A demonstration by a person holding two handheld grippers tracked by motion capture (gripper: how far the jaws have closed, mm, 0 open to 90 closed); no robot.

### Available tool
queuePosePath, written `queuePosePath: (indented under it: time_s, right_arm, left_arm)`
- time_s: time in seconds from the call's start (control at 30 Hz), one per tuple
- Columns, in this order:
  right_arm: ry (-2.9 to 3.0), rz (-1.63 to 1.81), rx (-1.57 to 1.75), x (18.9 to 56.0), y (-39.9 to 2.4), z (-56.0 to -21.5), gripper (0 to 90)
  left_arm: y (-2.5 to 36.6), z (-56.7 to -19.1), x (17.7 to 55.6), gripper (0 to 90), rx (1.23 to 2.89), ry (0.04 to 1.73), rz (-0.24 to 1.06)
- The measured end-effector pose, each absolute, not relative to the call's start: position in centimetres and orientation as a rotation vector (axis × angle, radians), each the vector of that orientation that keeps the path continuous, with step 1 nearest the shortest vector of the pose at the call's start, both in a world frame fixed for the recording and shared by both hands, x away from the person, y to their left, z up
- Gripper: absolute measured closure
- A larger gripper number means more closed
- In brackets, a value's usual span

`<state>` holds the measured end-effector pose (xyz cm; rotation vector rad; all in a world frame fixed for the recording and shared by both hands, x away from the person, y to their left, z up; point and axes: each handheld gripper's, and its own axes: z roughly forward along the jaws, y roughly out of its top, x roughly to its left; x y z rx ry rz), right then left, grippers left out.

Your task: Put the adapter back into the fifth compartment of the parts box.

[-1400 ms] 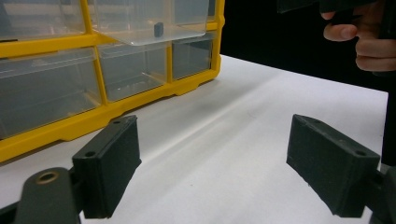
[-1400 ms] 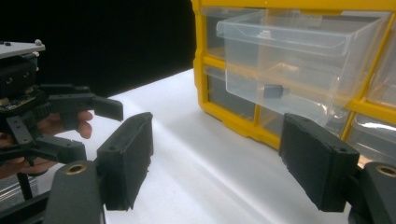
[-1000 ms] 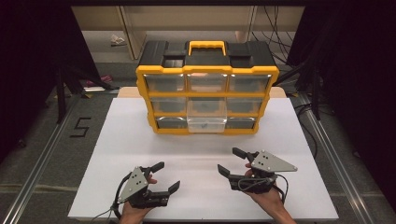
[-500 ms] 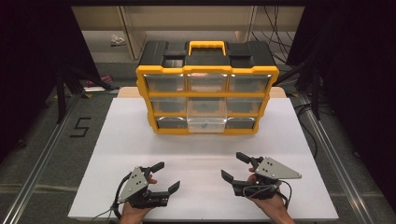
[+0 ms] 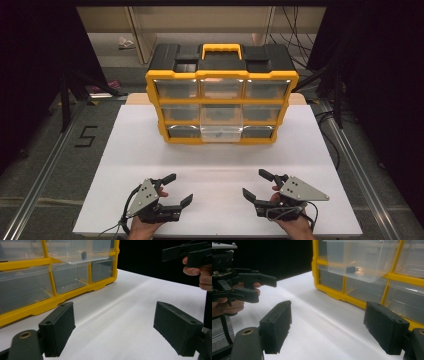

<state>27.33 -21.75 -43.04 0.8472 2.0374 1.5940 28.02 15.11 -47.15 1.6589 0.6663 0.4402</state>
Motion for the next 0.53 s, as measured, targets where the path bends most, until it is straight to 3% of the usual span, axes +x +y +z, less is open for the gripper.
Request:
queuePosePath:
  time_s: [0.53]
  right_arm:
    - [2.027,1.594,0.848,27.12,-22.05,-43.15,23.2]
  left_arm:
    - [15.1,-47.15,28.03,16.7,1.661,0.664,0.443]
